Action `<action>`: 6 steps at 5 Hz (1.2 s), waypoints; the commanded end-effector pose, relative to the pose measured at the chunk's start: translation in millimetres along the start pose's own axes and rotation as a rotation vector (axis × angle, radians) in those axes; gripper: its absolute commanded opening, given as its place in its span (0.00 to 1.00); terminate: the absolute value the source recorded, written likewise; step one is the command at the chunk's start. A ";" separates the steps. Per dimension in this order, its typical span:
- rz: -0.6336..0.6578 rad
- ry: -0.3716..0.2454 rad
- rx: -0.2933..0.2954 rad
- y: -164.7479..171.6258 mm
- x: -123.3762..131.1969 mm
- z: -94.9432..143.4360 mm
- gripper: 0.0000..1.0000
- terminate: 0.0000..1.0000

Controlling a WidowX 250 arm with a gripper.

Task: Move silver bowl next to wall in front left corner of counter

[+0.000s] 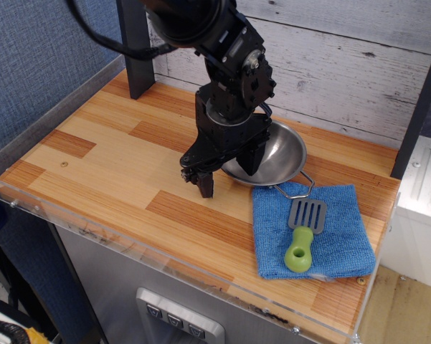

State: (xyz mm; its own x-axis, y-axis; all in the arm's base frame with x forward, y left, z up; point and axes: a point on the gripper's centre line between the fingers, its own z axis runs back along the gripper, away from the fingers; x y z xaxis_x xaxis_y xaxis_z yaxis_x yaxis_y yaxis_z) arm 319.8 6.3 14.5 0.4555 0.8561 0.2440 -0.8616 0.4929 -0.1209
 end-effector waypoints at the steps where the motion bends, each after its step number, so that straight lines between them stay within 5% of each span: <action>1: -0.070 -0.044 -0.044 -8.1 4.5 3.2 0.00 0.00; 5: -0.174 -0.045 -0.118 -10.7 -3.1 54.1 0.00 0.00; 6: -0.235 -0.111 -0.151 -13.4 6.2 85.6 0.00 0.00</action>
State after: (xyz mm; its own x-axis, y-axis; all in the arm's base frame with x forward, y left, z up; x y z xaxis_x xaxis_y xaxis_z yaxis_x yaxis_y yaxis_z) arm 310.9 -3.3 83.8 0.6194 0.7040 0.3473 -0.7066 0.6928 -0.1441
